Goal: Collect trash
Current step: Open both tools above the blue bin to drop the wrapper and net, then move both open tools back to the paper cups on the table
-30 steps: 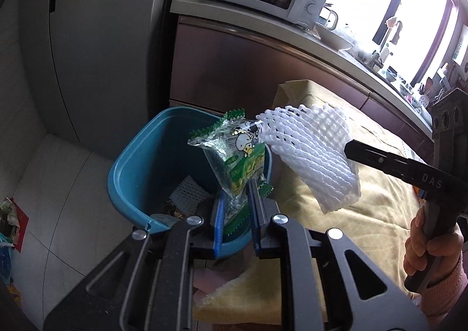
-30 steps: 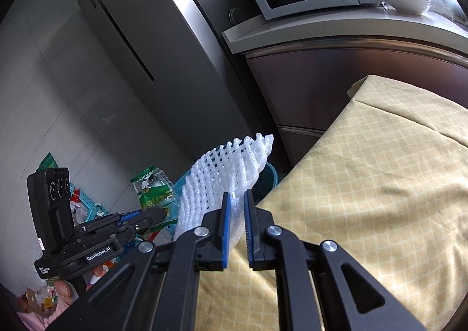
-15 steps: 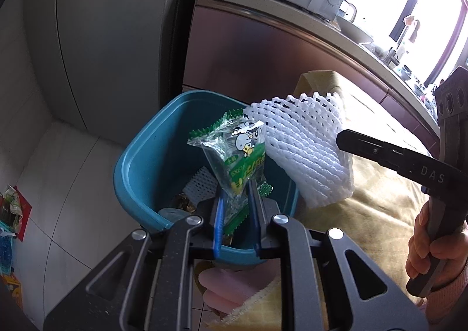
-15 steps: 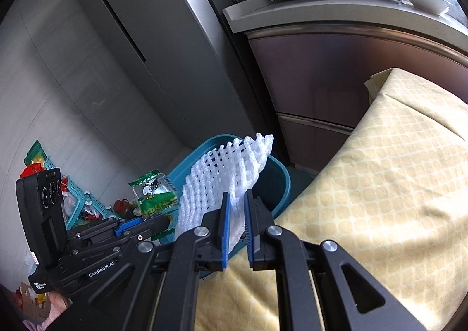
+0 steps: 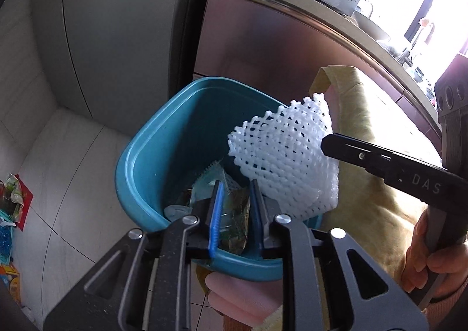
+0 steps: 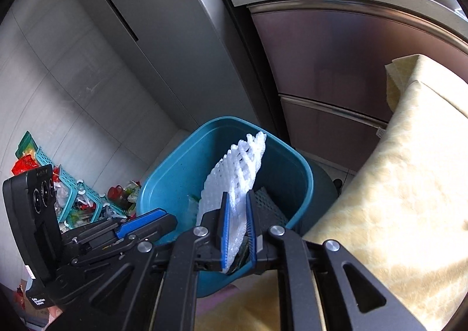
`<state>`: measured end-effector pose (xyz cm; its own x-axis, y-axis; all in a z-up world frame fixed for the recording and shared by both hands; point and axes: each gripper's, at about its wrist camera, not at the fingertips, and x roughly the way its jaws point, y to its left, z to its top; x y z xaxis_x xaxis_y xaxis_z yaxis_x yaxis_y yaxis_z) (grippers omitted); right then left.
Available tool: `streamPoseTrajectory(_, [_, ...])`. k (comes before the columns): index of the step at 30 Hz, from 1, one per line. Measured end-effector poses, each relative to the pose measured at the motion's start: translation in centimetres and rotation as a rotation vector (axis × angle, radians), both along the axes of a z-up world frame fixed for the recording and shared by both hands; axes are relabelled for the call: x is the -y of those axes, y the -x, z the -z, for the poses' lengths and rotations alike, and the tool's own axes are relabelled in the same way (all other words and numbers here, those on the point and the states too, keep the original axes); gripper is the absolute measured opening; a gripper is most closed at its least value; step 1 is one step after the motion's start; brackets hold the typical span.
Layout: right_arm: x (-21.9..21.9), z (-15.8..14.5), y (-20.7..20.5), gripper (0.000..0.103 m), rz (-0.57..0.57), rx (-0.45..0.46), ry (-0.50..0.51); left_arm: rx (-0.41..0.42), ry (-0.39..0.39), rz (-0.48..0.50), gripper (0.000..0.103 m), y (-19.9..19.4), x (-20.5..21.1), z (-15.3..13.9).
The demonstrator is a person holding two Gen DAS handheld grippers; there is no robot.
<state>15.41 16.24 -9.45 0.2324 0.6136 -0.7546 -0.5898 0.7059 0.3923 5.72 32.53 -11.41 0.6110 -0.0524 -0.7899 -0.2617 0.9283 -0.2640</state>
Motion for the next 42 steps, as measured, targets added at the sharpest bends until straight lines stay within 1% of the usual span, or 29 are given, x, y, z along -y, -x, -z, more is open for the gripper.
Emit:
streamPoseTrajectory(3, [-0.3,0.1,0.0,0.014,-0.002,-0.003,0.006,0.005,0.002,-0.004,0.024,-0.2,0.0,0.3])
streamPoseTrajectory(9, [0.5,0.1,0.1,0.018,0.003,-0.01,-0.014,0.016,-0.006,0.003,0.025,0.0,0.6,0.1])
streamPoseTrajectory(11, [1.3,-0.1,0.2,0.018,0.009,-0.01,-0.029,0.034,-0.013,0.016,0.026,0.2,1.1,-0.5])
streamPoseTrajectory(12, [1.8,-0.3,0.4,0.018,0.01,-0.007,-0.038,0.047,-0.015,0.023,0.029,0.4,1.4,-0.8])
streamPoseTrajectory(14, [2.8,-0.8,1.0,0.018,0.013,0.013,-0.047,0.074,-0.021,0.037,0.033,0.9,2.0,-1.6])
streamPoseTrajectory(17, [4.7,-1.9,2.1,0.018,0.006,0.051,-0.066,0.118,-0.029,0.067,0.038,1.4,3.4,-2.9])
streamPoseTrajectory(19, [6.3,-2.9,3.1,0.02,0.009,0.078,-0.084,0.15,-0.034,0.093,0.042,1.8,4.5,-3.7])
streamPoseTrajectory(21, [8.0,-3.8,3.9,0.021,0.01,0.105,-0.102,0.181,-0.035,0.127,0.045,2.0,5.9,-4.6])
streamPoseTrajectory(24, [10.9,-5.2,5.3,0.027,0.031,0.159,-0.117,0.22,-0.033,0.193,0.048,2.5,8.3,-5.8])
streamPoseTrajectory(28, [15.8,-6.8,7.5,0.029,0.085,0.23,-0.121,0.262,-0.021,0.303,0.05,2.6,12.3,-6.8])
streamPoseTrajectory(30, [18.0,-7.4,8.4,0.03,0.121,0.242,-0.122,0.27,-0.011,0.362,0.051,2.4,14.5,-7.1])
streamPoseTrajectory(35, [24.5,-8.1,10.7,0.03,0.255,0.276,-0.114,0.271,0.031,0.493,0.051,1.9,19.8,-7.1])
streamPoseTrajectory(38, [28.5,-8.1,12.0,0.03,0.34,0.283,-0.109,0.262,0.032,0.571,0.051,2.2,23.4,-6.8])
streamPoseTrajectory(42, [33.5,-8.3,13.2,0.03,0.46,0.31,-0.078,0.256,0.025,0.662,0.051,2.1,28.2,-6.7])
